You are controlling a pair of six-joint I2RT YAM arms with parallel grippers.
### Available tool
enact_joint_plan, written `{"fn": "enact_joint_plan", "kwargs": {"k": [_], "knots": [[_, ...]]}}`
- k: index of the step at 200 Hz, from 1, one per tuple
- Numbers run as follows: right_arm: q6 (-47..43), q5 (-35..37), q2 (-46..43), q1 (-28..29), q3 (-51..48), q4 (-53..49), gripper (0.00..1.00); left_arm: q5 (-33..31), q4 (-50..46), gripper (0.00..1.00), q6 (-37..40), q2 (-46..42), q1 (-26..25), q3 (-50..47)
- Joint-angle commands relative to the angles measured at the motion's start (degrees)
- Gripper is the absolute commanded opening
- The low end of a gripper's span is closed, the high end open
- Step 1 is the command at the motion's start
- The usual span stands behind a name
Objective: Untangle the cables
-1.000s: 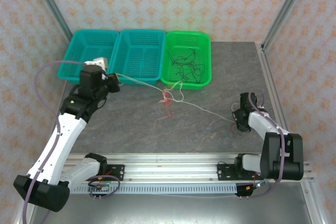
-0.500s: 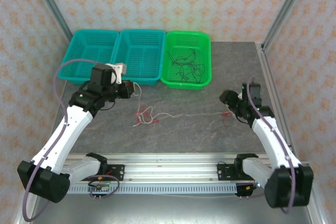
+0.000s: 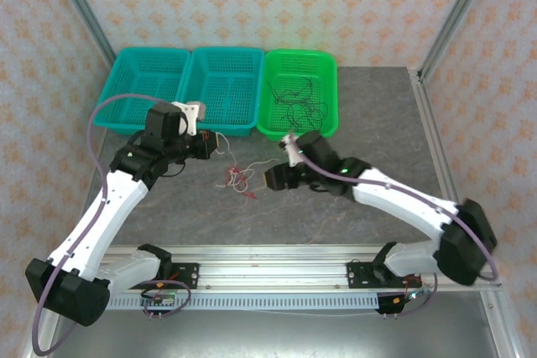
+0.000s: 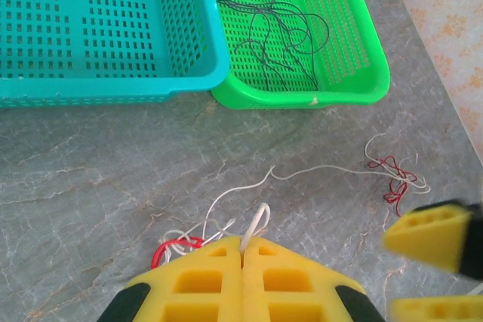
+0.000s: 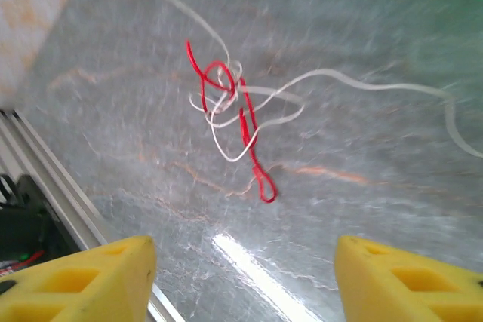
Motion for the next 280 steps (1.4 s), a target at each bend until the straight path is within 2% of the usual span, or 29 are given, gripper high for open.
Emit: {"fn": "enact_joint_plan", "kwargs": {"k": [1, 37, 62, 81, 93, 109, 123, 131, 158, 160, 209, 239, 261, 280], "knots": [[0.04, 4.13, 5.98, 2.99, 1.60, 10.89, 0.62, -1.89, 1.65, 0.00, -0.31, -2.01, -0.45, -1.85], [1.24, 1.04, 14.41, 4.36, 1.78, 26.55, 0.63, -2.52, 0.04, 0.00, 0.04, -1.52, -0.49, -1.78], [-4.09, -0.55, 18.85, 5.60, 2.55, 33.57, 0.60, -4.19, -2.51, 0.00, 1.71, -1.20, -0.50, -1.14], [-8.95, 5.34, 22.45, 6.84, 3.75, 36.86, 0.62, -4.13, -3.08, 0.00, 2.30, -1.20, -0.49, -0.96], [-10.60, 12.71, 24.96, 7.26, 4.45, 38.60, 0.65, -4.07, -2.76, 0.00, 2.27, -1.36, -0.49, -1.26], [-13.70, 15.84, 27.10, 7.36, 4.63, 41.13, 0.66, -4.30, -2.02, 0.00, 1.54, -1.62, -0.49, -1.49], [-15.60, 16.60, 28.23, 7.40, 5.17, 41.24, 0.52, -4.19, -1.84, 0.00, 0.93, -1.98, -0.50, -1.48], [-16.54, 15.61, 28.61, 7.44, 5.70, 40.79, 0.36, -4.22, -1.79, 0.00, 0.97, -2.32, -0.49, -1.57], [-15.71, 13.19, 28.30, 7.44, 4.88, 41.50, 0.00, -7.96, -2.70, 0.00, 1.51, -3.28, -0.41, -1.49], [-15.45, 13.29, 28.20, 7.42, 4.63, 41.83, 0.00, -8.31, -2.76, 0.00, 1.55, -3.35, -0.47, -1.49], [-10.47, 22.21, 20.20, 7.37, -5.64, 44.80, 0.00, -19.64, -5.91, 0.00, -1.26, -3.77, 0.74, -1.95], [-5.04, 29.44, 10.55, 4.72, -15.05, 42.67, 0.00, -20.44, -6.81, 0.00, -2.90, -3.56, 5.30, -3.56], [0.38, 35.45, 0.08, -0.10, -22.11, 38.60, 0.00, -20.73, -5.98, 0.00, -3.10, -3.71, 9.49, -5.25], [4.78, 42.59, -10.12, -4.83, -26.36, 31.16, 0.00, -19.60, -5.10, 0.00, -4.72, -2.87, 12.74, -7.11]]}}
